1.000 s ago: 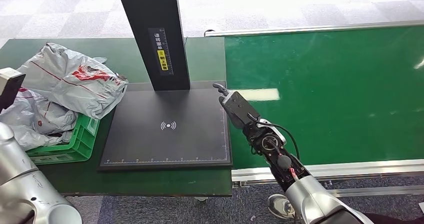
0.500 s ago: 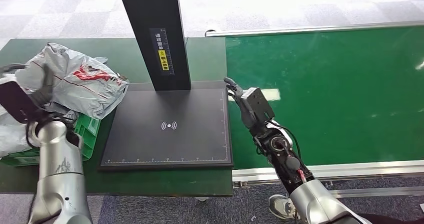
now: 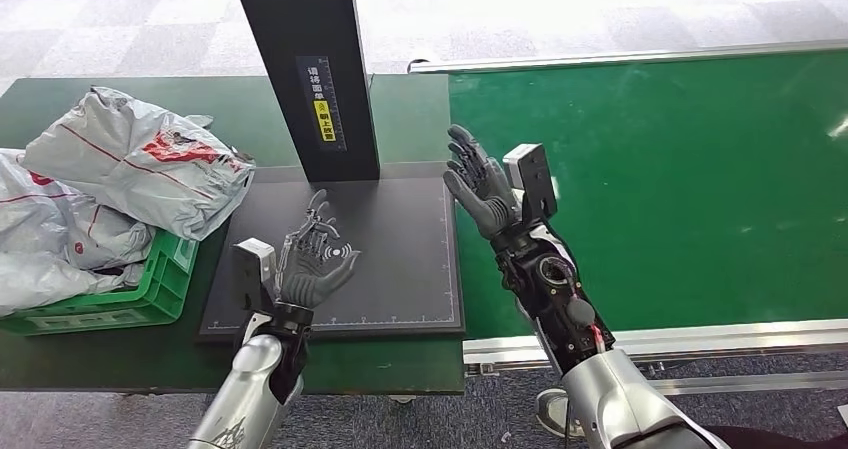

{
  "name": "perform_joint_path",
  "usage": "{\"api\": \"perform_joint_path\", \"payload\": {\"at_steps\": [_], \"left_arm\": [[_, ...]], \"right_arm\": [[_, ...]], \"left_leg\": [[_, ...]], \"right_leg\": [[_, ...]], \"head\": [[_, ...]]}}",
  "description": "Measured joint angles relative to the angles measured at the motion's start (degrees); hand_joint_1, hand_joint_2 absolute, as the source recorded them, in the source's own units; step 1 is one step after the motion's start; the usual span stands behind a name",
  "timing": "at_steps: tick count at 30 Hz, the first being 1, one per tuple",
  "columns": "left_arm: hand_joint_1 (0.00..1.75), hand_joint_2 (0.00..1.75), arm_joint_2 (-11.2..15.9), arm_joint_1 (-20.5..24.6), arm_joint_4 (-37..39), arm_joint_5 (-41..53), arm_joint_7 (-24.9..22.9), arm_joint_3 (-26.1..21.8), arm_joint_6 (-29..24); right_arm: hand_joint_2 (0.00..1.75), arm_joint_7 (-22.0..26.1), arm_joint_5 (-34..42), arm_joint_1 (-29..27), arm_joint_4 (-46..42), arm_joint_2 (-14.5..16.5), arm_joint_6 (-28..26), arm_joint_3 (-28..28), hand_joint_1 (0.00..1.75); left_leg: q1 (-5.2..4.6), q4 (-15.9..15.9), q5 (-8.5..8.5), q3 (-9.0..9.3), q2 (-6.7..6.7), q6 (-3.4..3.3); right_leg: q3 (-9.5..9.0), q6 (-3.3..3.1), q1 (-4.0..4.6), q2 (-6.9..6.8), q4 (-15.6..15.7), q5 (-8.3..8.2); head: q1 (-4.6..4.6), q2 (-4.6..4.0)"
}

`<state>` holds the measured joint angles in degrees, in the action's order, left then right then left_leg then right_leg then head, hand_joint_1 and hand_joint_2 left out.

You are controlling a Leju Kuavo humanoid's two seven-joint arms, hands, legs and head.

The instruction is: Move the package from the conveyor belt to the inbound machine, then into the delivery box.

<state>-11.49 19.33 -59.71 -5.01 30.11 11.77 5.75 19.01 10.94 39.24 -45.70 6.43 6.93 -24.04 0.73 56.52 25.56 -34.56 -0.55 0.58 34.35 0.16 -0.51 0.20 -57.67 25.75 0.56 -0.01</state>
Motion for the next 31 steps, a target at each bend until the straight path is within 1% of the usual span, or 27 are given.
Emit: {"api": "perform_joint_path", "payload": {"at_steps": [5,15,23,31], "left_arm": [[0.0,1.75,-0.2,0.1,1.6,0.6,0.4,1.3,0.1],[0.0,1.75,-0.3,0.3,2.9,1.0,0.5,1.8,0.1],[0.0,1.75,-0.5,0.4,2.9,2.6,0.4,1.8,-0.9],[0.0,1.75,-0.5,0.6,3.2,3.2,0.4,1.5,-1.7]], "right_arm": [[1.75,0.0,-1.0,-0.3,0.0,0.0,0.3,0.0,0.0],[1.75,0.0,-1.8,-0.5,0.0,0.1,0.3,0.1,0.0],[1.75,0.0,-4.2,-0.5,0.0,1.1,0.3,1.2,0.0],[1.75,0.0,-5.0,-0.1,0.5,1.9,0.8,1.9,0.0]], "left_leg": [[-0.01,0.0,0.0,0.0,0.01,0.0],[-0.01,0.0,0.0,0.0,0.0,0.0],[-0.01,0.0,0.0,0.0,0.01,0.0],[-0.01,0.0,0.0,0.0,0.01,0.0]], "right_leg": [[-0.02,0.0,-0.01,0.0,0.0,0.0],[-0.01,0.0,-0.01,0.0,0.0,0.0],[-0.02,0.0,-0.01,0.0,0.0,0.0],[-0.01,0.0,-0.01,-0.01,0.0,0.0]], "head": [[0.0,0.0],[-0.01,0.01],[-0.01,0.01],[-0.01,0.01]]}}
